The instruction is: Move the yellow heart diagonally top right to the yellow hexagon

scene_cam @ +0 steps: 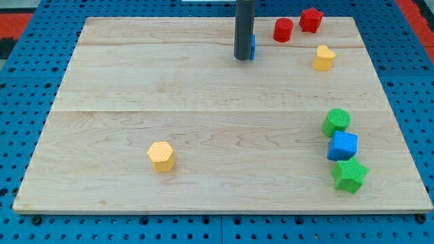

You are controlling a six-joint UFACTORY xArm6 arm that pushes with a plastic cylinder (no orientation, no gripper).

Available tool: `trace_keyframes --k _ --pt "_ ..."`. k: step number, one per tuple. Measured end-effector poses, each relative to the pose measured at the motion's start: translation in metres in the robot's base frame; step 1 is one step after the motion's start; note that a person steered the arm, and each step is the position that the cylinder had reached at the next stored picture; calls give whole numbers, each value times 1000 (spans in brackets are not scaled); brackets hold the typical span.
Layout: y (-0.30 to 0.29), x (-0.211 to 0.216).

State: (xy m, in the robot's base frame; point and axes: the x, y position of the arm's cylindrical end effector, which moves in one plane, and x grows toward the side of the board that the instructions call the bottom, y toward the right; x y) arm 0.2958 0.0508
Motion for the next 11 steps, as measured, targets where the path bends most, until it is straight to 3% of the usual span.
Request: trace_keyframes --k 2,3,4,5,7,8,10,11 --pt "64 -46" --pt "64 -26" --pt "110 -26" --pt "145 -8" --pt "153 68" --pt "215 78" --pt "217 101" --pt "217 133"
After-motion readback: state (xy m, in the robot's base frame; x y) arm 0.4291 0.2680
